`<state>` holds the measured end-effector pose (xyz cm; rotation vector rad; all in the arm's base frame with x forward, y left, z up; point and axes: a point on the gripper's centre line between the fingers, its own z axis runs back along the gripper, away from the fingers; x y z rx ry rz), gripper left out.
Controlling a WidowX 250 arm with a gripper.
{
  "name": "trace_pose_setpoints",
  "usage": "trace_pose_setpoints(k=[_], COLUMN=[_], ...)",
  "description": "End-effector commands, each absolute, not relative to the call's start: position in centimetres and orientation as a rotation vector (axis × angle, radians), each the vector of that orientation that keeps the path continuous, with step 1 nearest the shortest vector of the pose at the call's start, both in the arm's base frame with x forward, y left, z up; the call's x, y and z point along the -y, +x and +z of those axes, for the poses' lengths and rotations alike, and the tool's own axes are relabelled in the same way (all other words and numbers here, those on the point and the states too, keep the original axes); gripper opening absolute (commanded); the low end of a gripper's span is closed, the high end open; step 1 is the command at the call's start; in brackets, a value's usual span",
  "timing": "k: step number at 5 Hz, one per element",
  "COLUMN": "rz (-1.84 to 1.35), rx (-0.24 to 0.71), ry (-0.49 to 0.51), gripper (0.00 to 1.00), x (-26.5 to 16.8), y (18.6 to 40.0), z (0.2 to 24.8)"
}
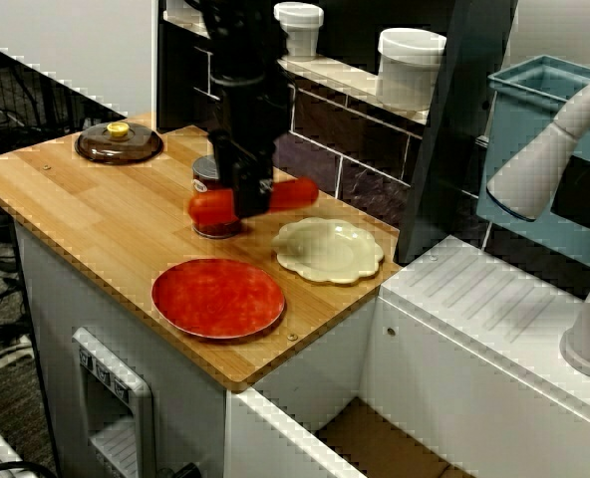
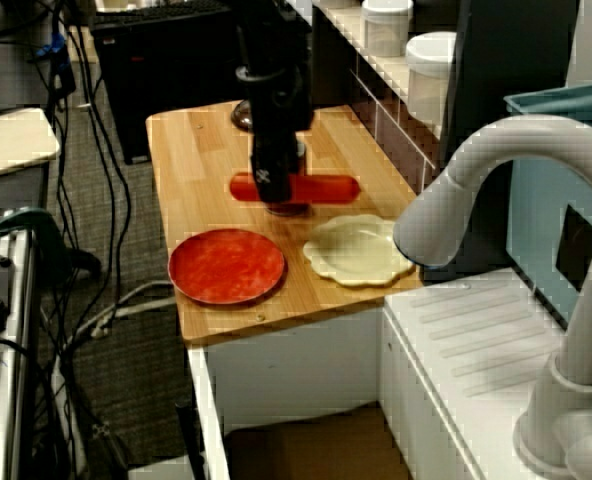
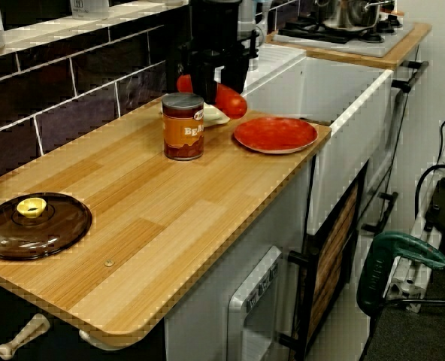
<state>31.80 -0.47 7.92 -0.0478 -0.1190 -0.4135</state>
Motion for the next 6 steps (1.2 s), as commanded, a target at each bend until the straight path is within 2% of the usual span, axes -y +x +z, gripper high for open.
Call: trace_pose_setpoints(k=[1,2,4,6], rz=[-0.52,-0.575,-0.618,-0.647], rx=[0.182,0.211,0.228,0.229], ry=[-0.084,-0.065,-0.028,-0.006], gripper=[0.0,0.0,0.0,0.0], x=[-1.5,-1.9,-1.8,0.2], y=[28.3,26.1,23.8,23.3], z=[11.7,11.9,10.1,9.4])
